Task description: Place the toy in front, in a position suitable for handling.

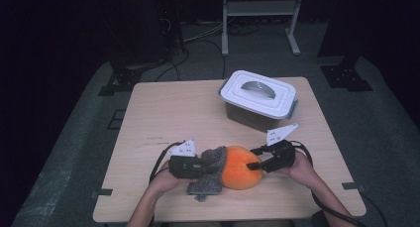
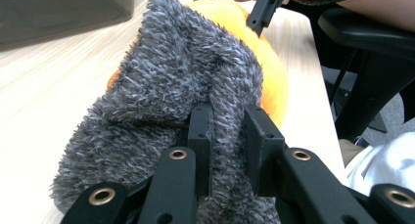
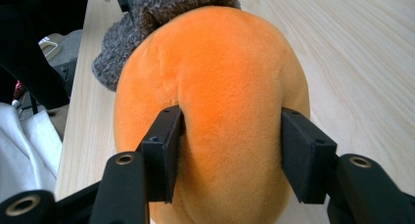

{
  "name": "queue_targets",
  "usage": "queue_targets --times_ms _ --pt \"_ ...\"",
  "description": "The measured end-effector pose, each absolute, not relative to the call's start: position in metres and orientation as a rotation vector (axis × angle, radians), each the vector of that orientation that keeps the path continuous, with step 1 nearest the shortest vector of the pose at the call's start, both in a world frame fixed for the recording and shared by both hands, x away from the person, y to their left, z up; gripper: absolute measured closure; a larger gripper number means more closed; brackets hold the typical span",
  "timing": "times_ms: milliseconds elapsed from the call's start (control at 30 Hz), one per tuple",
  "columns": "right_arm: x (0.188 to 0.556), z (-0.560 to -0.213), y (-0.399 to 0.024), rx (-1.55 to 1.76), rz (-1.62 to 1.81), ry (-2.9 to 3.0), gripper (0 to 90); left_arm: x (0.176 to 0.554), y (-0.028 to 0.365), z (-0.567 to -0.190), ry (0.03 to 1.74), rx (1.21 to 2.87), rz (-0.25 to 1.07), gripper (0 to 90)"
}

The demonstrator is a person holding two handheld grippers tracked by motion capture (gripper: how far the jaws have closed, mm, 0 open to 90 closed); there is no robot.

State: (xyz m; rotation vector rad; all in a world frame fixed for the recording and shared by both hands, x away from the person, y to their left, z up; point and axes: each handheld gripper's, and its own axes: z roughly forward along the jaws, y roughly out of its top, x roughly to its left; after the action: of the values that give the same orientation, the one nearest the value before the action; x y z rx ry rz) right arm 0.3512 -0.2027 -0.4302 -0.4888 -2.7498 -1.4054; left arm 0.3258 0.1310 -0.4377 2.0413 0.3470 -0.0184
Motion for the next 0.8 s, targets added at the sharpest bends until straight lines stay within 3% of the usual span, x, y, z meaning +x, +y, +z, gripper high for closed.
queue_targets --times_ms 467,800 --pt "0.343 -0.427 -0.191 -0.452 -1.416 -2.792 44.4 0.315 0.108 -0.421 0.224 1.999 -0.046 75.3" --pt "0.346 -0.427 -0.196 -0.443 -1.408 -2.779 44.7 0.324 0.123 -0.432 0.299 2.029 -0.031 75.3"
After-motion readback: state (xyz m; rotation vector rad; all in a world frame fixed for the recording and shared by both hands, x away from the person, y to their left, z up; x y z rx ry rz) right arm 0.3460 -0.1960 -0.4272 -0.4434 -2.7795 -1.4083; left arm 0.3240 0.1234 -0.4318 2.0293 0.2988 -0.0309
